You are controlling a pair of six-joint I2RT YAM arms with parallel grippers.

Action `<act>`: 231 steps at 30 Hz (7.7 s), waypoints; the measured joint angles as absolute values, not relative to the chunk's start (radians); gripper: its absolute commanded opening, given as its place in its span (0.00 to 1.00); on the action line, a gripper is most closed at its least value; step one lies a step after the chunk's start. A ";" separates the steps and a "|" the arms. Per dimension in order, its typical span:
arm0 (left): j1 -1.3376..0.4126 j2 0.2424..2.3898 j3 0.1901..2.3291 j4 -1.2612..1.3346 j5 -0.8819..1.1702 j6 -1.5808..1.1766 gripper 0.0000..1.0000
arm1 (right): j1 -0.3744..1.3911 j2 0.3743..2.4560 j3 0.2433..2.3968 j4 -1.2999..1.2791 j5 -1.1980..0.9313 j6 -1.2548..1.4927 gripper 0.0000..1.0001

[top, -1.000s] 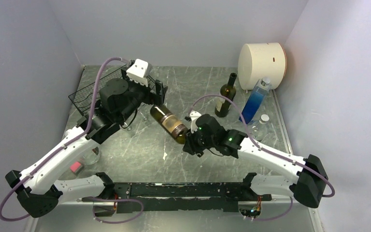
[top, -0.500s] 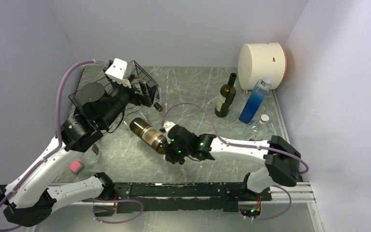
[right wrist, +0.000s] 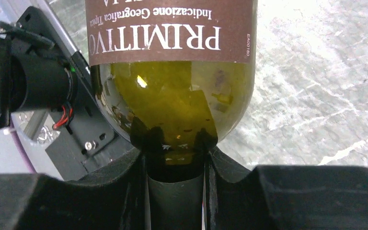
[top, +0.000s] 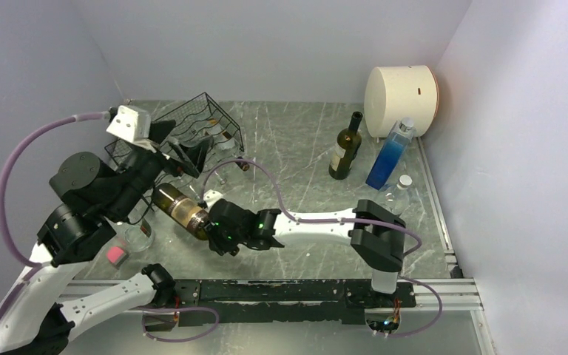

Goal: Put the wine bottle on the wine rack

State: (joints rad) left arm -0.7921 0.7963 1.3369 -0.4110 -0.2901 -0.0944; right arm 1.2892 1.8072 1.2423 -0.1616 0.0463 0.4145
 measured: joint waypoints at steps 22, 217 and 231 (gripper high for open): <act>-0.792 0.737 1.313 -0.464 -0.262 -0.082 0.98 | 1.291 2.053 1.441 -0.164 0.051 0.497 0.00; -0.792 1.178 0.656 0.360 0.122 -0.159 0.98 | 0.320 1.143 1.189 -0.420 -0.310 0.109 0.00; -0.792 1.374 0.593 0.597 0.414 -0.042 0.98 | 0.320 1.130 1.132 -0.313 -0.632 0.209 0.00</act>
